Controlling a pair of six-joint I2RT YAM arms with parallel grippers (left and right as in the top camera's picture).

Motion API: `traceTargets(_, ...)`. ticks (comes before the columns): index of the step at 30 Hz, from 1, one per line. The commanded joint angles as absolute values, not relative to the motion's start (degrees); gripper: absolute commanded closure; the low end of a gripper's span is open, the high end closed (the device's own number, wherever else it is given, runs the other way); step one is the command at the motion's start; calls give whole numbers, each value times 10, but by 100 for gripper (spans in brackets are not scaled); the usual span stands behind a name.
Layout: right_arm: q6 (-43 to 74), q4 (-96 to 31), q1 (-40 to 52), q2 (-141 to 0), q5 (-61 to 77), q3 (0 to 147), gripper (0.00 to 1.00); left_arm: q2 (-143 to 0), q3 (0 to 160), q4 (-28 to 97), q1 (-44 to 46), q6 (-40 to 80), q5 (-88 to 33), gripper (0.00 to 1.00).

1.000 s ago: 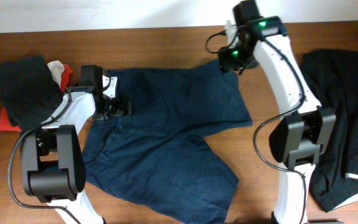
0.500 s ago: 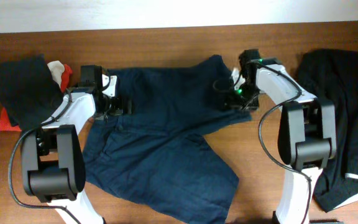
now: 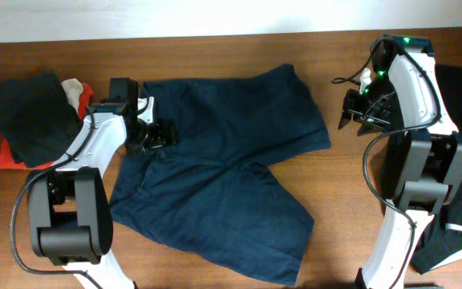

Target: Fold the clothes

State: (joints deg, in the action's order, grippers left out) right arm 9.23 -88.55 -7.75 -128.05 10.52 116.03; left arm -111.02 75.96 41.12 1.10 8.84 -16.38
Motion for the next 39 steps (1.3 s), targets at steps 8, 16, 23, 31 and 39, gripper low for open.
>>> traceTargets(8,97,-974,-64,-1263,83,1148,51,-1099,711,395,19,-10,-193,11)
traceTargets(16,97,-969,-64,-1159,83,1049,52,-1099,711,409,26,-10,-202,100)
traceTargets(23,97,-961,-64,-1148,81,1021,52,-1099,711,359,25,-10,-167,33)
traceTargets(31,98,-952,-64,-1148,82,1018,52,-1099,698,338,47,-10,-126,34)
traceTargets(39,97,-951,-64,-1148,81,1018,52,-1099,683,324,67,-10,-119,72)
